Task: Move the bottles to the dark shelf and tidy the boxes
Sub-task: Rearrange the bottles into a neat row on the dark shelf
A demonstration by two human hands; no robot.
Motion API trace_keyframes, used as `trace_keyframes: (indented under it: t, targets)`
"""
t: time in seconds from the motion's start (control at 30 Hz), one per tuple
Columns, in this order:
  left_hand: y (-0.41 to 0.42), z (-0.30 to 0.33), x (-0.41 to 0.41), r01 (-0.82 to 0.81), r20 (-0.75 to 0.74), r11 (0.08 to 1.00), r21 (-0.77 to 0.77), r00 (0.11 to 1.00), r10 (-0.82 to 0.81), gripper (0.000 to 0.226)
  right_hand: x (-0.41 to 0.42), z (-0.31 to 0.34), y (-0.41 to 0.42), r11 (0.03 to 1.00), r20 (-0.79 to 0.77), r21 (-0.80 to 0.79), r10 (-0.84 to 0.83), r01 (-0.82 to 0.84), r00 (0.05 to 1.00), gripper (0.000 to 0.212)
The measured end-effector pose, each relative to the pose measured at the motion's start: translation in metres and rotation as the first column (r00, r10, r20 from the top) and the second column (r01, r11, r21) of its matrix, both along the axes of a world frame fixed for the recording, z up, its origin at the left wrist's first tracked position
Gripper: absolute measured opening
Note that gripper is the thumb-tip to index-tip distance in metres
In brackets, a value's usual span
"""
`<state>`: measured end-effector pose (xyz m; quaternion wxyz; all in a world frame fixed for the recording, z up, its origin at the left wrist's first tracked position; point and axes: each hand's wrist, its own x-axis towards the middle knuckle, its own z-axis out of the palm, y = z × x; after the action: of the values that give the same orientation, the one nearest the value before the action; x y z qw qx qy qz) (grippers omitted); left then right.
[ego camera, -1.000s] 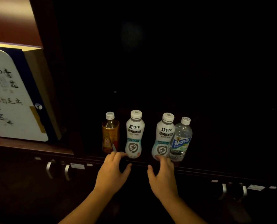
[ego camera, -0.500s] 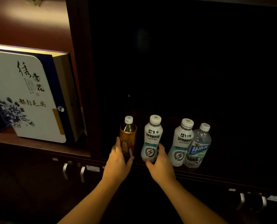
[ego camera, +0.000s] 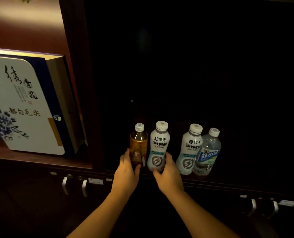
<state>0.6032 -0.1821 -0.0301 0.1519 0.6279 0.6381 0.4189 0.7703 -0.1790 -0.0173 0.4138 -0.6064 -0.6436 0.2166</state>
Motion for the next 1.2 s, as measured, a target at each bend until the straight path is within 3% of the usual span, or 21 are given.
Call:
trace_keyframes:
  t: [0.17, 0.5, 0.77, 0.97, 1.2]
  targets:
    - [0.009, 0.006, 0.010, -0.043, 0.073, 0.999, -0.032, 0.996, 0.046, 0.084, 0.002, 0.000, 0.000, 1.000, 0.002, 0.015, 0.006, -0.006, 1.000, 0.071]
    - [0.006, 0.004, 0.012, -0.057, 0.019, 0.998, -0.005, 0.998, 0.057, 0.073, 0.004, -0.002, -0.002, 1.000, 0.000, 0.021, -0.008, 0.008, 1.000, 0.070]
    - [-0.001, 0.002, 0.015, -0.062, 0.065, 0.998, -0.015, 0.996, 0.063, 0.080, 0.006, -0.003, -0.006, 1.000, 0.009, 0.010, -0.005, 0.005, 1.000, 0.073]
    - [-0.009, -0.003, 0.010, -0.028, 0.167, 0.999, -0.043, 0.985, 0.035, 0.102, 0.019, -0.005, -0.018, 1.000, 0.003, -0.021, 0.015, -0.015, 1.000, 0.076]
    - [-0.007, 0.001, 0.006, -0.010, 0.249, 0.998, -0.064, 0.968, 0.025, 0.127, 0.070, -0.005, -0.039, 0.987, 0.037, 0.066, -0.151, 0.148, 0.988, 0.048]
